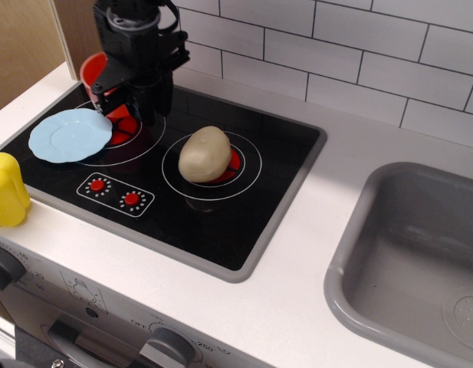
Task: Put cup on plate
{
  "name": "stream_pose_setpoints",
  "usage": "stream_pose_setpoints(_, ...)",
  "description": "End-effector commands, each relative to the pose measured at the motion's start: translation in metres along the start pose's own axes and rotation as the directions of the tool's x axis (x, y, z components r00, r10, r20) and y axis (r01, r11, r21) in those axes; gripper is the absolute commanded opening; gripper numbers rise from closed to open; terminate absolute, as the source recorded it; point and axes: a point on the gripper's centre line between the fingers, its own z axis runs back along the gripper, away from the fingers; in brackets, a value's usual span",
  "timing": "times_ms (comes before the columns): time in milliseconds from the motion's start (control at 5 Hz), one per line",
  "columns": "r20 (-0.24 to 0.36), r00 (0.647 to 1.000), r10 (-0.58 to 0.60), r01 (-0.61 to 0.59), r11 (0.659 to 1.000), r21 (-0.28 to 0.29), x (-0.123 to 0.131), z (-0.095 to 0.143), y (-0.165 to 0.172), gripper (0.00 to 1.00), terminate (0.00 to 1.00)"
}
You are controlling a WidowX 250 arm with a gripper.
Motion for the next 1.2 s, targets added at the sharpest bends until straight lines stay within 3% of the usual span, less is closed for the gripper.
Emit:
stream_pose_setpoints(0, 0.040, 0.998, 0.045, -0.042, 0.996, -0.076, 0.012, 0.038, 0.001, 0.00, 0.00)
stream_pose_setpoints(200, 0.000, 0.999, 0.048, -0.048, 0.998, -0.044, 0.017, 0.039, 0.012, 0.00, 0.00)
stream_pose_setpoints(400, -0.051, 0.997, 0.061, -0.060, 0.998, 0.027, 0.021, 0.035, 0.022, 0.00, 0.00)
stream_pose_setpoints(600, -0.098, 0.994, 0.051, -0.046, 0.998, 0.047, 0.026, 0.029, 0.037, 0.00, 0.00)
stream_pose_setpoints(1000, -0.132, 0.990, 0.049, -0.035, 0.994, 0.107, 0.023, 0.012, 0.050, 0.00, 0.00)
